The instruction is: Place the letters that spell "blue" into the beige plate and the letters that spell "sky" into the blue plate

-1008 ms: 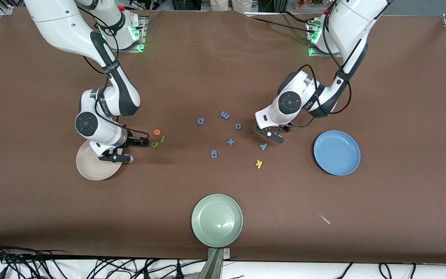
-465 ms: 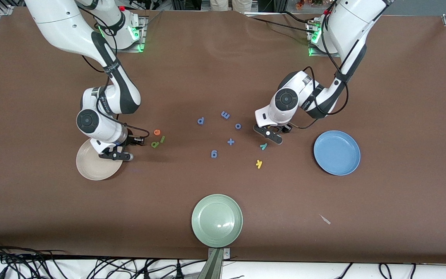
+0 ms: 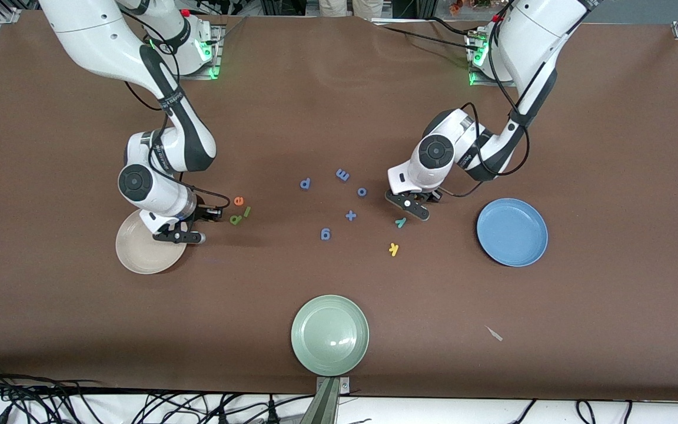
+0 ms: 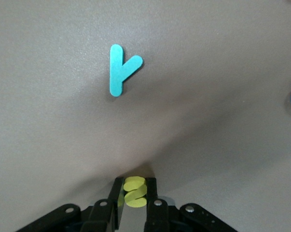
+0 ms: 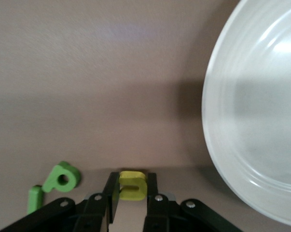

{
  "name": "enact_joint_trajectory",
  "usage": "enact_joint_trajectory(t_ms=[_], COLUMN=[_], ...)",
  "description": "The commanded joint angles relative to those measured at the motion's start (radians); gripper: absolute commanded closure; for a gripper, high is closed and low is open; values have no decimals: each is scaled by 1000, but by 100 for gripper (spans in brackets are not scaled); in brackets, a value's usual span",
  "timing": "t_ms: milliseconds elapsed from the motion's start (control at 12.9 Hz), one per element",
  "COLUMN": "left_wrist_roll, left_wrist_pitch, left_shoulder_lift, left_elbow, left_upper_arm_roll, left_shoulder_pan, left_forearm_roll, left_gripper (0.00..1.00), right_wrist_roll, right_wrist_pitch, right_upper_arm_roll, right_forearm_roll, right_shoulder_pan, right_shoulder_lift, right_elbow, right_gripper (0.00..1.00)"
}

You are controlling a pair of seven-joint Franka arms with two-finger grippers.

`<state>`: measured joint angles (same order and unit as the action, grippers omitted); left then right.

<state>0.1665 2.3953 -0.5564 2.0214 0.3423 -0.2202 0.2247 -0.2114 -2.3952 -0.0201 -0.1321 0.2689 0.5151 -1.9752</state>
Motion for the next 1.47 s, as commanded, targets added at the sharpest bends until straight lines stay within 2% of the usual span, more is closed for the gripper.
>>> enact_joint_trajectory(t_ms=[0,78,233,465,543,620,698,775,853,930,1085,1240,1395], left_wrist_roll=[-33,-80,-192,-343,-346,-347,-348,-337,-334,-331,-318,-177,-23], left_wrist_pitch=[-94,-158,-238,-243,-240,-239,-238,-238,-238,-242,-242,-243,-243], left_shoulder_lift=[55,68,81,67,37,17,-5,-16,-16,-5,9,-2,-37], left_elbow=[-35,-73,-148,-190,-210,-213,-213,-213,-211,-213,-227,-259,-309], left_upper_arm_roll=[-5,-9,-6,-12,-14,-13,-12,-11,-11,-6,9,67,72], left_shoulder_pan=[12,27,114,234,274,312,334,341,338,329,328,317,228], left_forearm_roll=[36,38,38,47,89,146,163,154,162,165,150,143,143], left_gripper=[100,100,100,100,99,93,69,5,0,0,0,0,0], right_wrist_roll=[68,120,213,314,323,322,313,307,288,233,79,-90,-234], right_wrist_pitch=[216,266,271,260,260,260,261,268,269,271,266,246,188], right_upper_arm_roll=[-26,-46,-58,-61,-61,-61,-60,-60,-55,-44,18,64,66], right_forearm_roll=[3,3,17,17,17,15,11,8,0,-1,-1,-1,-1], right_shoulder_pan=[-23,-33,-63,-123,-132,-132,-131,-125,-119,-117,-109,-79,-15], right_shoulder_lift=[-27,-26,-24,-17,-17,-17,-17,-18,-18,-18,-18,-12,6], right_elbow=[138,180,191,187,187,187,188,191,191,191,191,188,179], right_gripper=[76,76,74,69,65,52,41,41,41,41,41,41,41])
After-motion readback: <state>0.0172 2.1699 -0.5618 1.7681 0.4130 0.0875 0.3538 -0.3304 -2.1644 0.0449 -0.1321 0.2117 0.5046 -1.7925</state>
